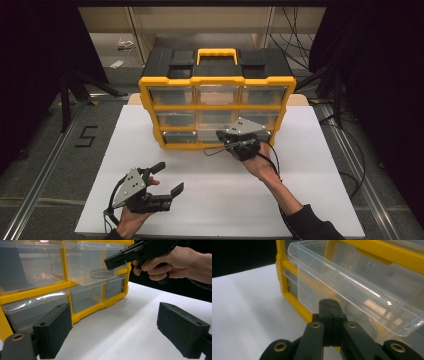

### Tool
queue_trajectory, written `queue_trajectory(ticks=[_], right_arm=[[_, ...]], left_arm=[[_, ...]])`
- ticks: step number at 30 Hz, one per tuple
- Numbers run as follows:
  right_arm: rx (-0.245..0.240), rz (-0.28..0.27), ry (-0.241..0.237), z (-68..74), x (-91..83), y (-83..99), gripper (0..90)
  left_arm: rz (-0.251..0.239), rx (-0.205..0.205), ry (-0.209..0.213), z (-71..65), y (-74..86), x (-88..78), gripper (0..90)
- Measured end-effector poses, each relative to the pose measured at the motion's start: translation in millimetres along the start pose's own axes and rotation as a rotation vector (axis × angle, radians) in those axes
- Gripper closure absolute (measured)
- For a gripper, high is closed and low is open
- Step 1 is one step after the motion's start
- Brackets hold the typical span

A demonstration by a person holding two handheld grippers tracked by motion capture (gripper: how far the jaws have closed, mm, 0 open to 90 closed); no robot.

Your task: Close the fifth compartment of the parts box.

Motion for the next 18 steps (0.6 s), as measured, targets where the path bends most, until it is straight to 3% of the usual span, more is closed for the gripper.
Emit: queue_trajectory(ticks=[18], right_arm=[[0.001, -0.009, 0.026, -8.6, 3.9, -2.8, 90.0]], left_arm=[[0.0, -0.002, -0.001, 0.1, 0.0, -0.1, 12.4]])
Point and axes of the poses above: each handheld gripper's, and its own axes: x roughly forward along the jaws, y roughly out of its underside, z roughly to its left, the point moved 8 cm from there along x, roughly forward along the jaws, and after that the axes turned 14 degrees about -y, right-handed, at the moved point
